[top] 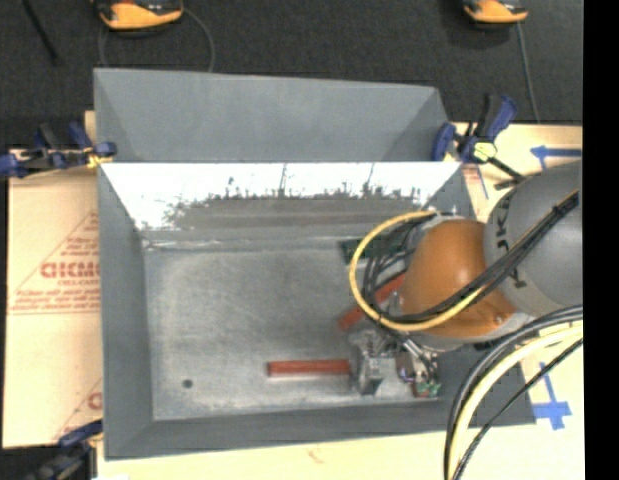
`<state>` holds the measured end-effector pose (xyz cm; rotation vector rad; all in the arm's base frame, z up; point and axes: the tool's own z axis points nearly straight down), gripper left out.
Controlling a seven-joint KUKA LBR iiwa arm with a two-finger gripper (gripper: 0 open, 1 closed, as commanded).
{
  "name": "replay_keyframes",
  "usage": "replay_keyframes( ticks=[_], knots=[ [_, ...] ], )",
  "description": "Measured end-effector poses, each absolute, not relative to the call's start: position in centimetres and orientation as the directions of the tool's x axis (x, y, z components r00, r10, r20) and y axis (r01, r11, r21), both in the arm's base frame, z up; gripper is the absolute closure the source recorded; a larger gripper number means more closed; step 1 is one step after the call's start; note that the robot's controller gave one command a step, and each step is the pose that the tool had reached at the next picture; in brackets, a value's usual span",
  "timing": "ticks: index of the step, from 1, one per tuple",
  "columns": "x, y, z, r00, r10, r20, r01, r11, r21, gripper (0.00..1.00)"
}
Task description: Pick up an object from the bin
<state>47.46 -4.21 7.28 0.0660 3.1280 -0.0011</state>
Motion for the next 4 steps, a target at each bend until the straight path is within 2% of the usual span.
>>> replay_keyframes(
  ticks=[1, 2, 3, 4],
  knots=[
    [47.6, -4.2, 7.2, -0.999, 0.039, -0.018, 0.039, 0.999, -0.001, 0.00],
    [47.4, -4.2, 7.2, -0.999, 0.036, -0.010, 0.036, 0.999, -0.001, 1.00],
    [50.2, -4.4, 25.5, -1.000, 0.004, -0.014, 0.004, 1.000, -0.002, 1.00],
    [50.0, -4.4, 25.1, -1.000, 0.004, -0.004, 0.004, 1.000, -0.001, 0.00]
  ],
)
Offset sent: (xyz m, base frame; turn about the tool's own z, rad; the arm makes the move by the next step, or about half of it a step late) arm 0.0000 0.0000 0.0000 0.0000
